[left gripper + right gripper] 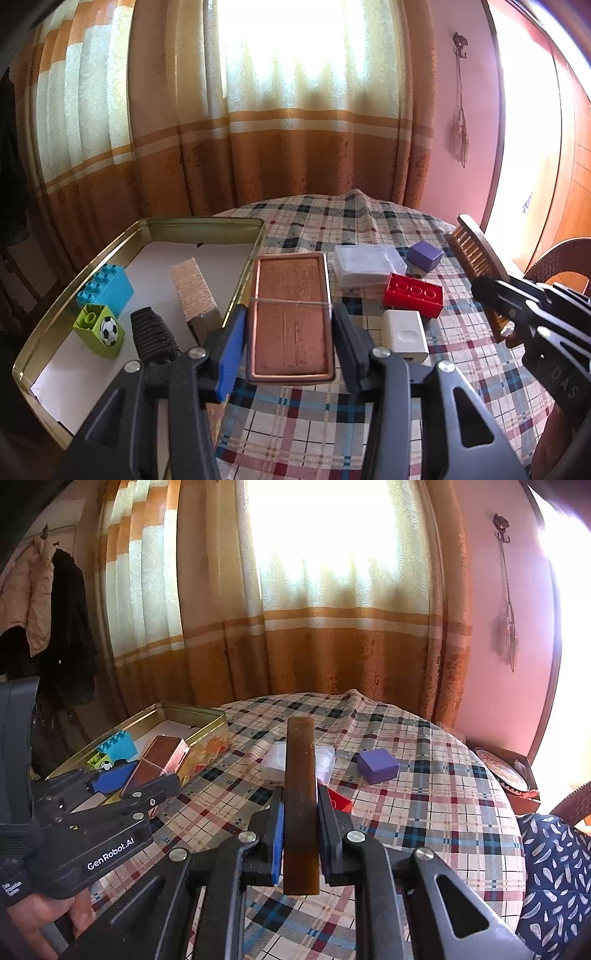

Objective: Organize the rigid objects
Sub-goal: 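Lift the copper plate and wooden brush with both tools toward the tray, then carry the copper plate and wooden brush over the gold tray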

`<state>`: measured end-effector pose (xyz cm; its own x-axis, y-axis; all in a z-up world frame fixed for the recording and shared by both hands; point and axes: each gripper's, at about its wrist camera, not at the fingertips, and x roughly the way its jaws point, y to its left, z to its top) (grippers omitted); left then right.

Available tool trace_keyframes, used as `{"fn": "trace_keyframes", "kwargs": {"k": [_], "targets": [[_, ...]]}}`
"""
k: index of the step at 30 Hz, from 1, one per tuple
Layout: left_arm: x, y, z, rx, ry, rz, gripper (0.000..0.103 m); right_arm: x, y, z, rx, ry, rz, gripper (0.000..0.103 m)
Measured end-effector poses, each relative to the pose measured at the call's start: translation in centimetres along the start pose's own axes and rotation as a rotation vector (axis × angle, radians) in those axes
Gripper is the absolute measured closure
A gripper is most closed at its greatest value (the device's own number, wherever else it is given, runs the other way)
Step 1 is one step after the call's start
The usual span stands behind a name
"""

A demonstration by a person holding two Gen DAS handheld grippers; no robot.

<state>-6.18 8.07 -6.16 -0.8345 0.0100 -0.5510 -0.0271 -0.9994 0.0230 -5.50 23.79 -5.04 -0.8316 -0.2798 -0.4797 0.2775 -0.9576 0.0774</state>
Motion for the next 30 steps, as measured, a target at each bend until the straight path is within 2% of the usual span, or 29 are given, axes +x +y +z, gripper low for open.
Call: {"fn": "trace_keyframes", "kwargs": {"k": [30], "targets": [[-2.1, 1.8, -0.5, -0.016, -0.053, 0.003, 0.058, -0.8, 2.5, -0.5, -0.035, -0.013, 0.038, 0.086]]}}
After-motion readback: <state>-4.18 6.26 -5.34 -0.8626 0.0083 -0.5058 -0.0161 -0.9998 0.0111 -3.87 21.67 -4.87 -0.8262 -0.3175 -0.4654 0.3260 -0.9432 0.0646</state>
